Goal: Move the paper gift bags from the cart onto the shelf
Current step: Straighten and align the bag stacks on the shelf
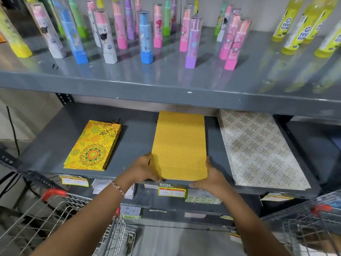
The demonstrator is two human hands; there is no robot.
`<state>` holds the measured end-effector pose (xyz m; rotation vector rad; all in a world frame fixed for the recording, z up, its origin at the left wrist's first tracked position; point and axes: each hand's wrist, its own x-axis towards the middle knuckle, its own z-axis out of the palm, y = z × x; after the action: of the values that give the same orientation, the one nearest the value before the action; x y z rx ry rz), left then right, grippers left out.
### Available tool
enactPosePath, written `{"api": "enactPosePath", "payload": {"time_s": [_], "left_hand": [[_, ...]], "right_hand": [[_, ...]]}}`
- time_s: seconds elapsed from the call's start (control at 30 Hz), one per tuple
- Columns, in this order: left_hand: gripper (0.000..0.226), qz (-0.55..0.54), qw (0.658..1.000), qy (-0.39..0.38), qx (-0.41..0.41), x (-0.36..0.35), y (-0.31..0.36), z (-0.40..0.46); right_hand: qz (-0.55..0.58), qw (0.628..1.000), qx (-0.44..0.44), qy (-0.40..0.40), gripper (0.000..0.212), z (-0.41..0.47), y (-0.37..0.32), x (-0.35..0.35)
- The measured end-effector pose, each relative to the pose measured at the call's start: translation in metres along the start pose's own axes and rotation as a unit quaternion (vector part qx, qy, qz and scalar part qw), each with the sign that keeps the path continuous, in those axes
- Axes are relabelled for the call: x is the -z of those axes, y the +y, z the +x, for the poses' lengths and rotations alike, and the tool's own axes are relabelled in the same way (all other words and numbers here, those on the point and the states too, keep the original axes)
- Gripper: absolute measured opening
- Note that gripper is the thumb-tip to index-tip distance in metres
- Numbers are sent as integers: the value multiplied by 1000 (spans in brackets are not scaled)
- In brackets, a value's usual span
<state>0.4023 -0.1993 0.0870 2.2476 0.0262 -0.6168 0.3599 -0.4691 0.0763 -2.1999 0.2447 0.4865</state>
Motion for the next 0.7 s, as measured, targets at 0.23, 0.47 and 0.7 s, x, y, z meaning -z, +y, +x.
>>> {"api": "enactPosePath", "payload": {"time_s": [0.23,0.47,0.7], "left_hand": [[58,-238,970,24,-43,-5,-11,10],[68,-167,979,116,-12,-10,-5,7],[46,-242,887,393,23,110,-94,-28]], "right_hand": [[215,972,29,87,61,-3,-7,0],[114,984,5,134,68,-11,-10,-4],[205,948,197,140,54,-11,-122,-75]]}}
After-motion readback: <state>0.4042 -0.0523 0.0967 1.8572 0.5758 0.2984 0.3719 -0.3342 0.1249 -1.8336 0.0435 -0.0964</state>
